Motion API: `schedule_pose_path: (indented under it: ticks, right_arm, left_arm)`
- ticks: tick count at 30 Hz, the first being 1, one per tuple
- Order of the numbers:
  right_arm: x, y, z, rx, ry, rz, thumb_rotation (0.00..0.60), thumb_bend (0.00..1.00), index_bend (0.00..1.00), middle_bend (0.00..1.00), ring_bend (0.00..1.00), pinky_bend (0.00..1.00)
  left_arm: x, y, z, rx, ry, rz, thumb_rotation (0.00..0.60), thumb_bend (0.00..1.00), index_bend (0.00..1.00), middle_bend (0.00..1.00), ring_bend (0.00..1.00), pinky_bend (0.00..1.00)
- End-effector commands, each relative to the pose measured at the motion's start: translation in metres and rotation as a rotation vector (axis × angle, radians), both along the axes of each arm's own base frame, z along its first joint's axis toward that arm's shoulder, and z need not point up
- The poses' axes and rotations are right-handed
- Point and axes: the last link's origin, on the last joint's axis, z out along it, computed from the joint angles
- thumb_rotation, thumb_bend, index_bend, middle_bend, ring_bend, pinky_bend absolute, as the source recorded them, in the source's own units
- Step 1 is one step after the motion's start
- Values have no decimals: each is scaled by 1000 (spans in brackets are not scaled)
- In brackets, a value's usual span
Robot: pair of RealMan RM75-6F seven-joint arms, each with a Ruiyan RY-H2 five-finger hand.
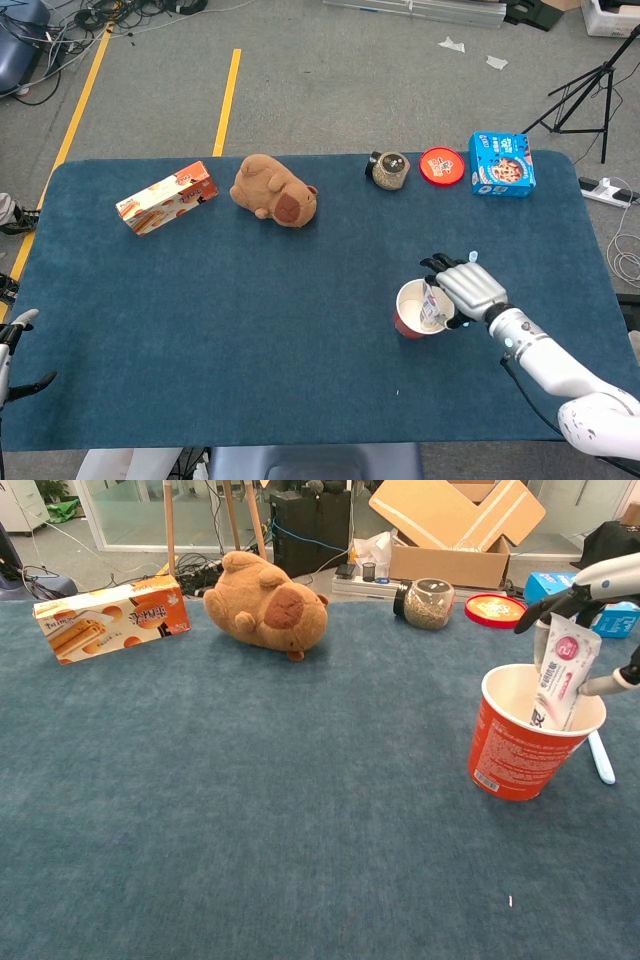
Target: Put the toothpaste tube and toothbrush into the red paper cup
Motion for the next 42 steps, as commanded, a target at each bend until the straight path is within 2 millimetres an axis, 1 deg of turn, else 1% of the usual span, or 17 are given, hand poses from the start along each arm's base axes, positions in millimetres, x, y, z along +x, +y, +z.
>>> schedule_pose_path:
  ticks: [1,25,36,42]
  right_arm:
    - [1,-1,-3,3,4,1,600,228,669,132,0,228]
    - [6,-6,-24,36,17,4,600,228,669,132,0,228]
    - [7,-6,-26,47,-2,-5,600,225,669,131,0,227]
    - [7,-7,-26,45,-11,-11,600,208,626,124,0,227]
  left_arm:
    - [0,0,0,2,-1,-1,600,0,163,311,246,223]
    - [1,0,4,17,-6,-3,600,0,163,311,246,224]
    - [1,-1,5,19,-8,-4,600,0,163,311,246,227]
    - [2,-1,5,20,-8,-4,600,0,163,311,246,232]
